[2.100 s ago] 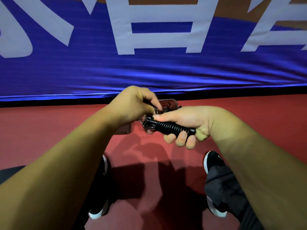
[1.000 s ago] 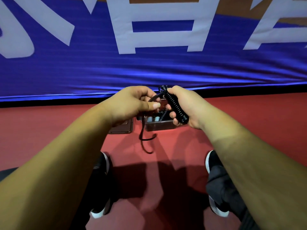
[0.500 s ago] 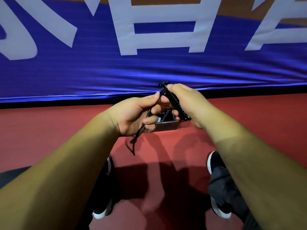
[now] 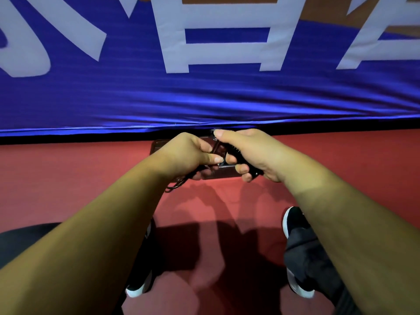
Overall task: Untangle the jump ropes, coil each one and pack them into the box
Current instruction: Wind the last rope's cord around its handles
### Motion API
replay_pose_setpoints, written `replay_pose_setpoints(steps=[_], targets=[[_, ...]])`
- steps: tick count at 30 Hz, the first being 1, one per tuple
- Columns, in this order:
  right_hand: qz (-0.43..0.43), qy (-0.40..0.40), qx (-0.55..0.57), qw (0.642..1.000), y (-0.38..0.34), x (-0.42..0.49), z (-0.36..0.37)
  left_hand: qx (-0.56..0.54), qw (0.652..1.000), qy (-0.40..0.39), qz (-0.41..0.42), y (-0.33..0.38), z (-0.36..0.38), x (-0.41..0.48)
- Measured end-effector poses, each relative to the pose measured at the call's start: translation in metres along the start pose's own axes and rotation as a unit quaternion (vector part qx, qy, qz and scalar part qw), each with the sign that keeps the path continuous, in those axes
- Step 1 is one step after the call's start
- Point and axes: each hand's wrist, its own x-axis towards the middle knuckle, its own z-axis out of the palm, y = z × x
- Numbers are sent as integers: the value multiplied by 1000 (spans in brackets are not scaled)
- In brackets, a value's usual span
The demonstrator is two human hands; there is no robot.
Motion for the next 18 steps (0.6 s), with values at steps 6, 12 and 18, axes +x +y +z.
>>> replay_pose_setpoints(steps=[6,12,18], targets=[[120,-138,-50,982,1,-5,4,170,984,15,49,-3,-9,2],[211,-280,-69,934,-1,-13,4,108,991,-18,74,5,-16,-5],[251,-256,-137,923,-4,-12,-6,217,958,18,184,12,-5,-2]])
